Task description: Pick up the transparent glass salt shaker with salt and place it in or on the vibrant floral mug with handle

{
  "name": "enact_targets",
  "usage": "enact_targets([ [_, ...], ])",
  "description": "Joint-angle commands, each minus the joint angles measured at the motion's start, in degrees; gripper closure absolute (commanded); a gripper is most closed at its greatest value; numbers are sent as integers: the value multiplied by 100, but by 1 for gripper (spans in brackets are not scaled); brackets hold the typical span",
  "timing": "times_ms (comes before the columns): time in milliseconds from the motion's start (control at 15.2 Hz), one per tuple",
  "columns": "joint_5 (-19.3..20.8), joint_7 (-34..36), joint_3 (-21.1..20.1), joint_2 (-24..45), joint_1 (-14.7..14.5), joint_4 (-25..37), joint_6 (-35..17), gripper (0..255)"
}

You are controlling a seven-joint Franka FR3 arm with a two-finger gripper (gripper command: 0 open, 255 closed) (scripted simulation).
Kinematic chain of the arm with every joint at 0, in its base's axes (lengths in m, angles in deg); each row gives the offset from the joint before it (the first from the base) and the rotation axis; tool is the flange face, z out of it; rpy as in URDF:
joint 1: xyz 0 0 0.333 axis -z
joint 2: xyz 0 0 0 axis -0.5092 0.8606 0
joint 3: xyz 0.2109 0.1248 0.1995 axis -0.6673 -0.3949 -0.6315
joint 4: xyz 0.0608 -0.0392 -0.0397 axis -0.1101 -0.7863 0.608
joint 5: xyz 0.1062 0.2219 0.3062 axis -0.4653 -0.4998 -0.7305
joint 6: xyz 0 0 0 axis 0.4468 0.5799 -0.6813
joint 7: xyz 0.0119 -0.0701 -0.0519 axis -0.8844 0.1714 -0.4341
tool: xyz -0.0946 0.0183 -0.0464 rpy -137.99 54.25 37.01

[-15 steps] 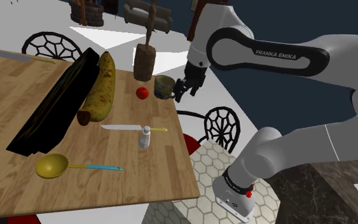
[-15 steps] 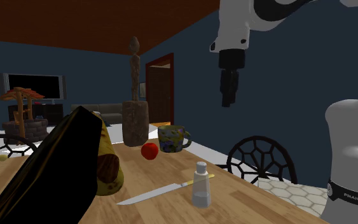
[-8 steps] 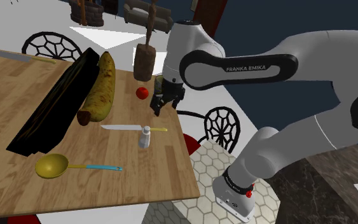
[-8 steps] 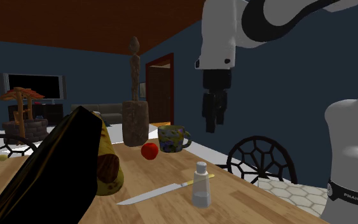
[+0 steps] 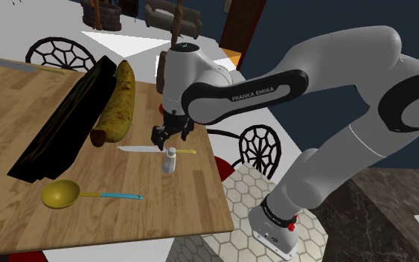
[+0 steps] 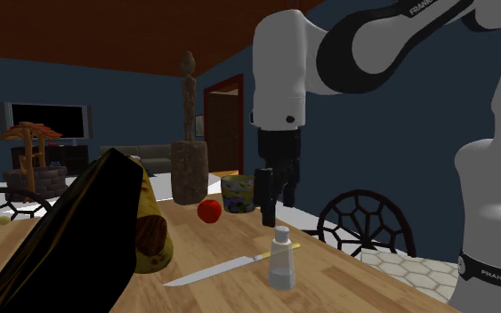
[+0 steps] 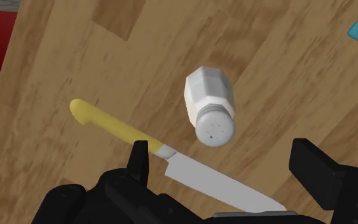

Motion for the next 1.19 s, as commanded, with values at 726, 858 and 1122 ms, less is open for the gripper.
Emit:
enact_targets([
  [726, 187, 196, -72, 378, 36, -295, -634, 0],
  [858, 187, 196, -71, 378, 36, -295, -633, 0],
  [1122, 187, 196, -72, 378, 36, -295, -634, 255],
])
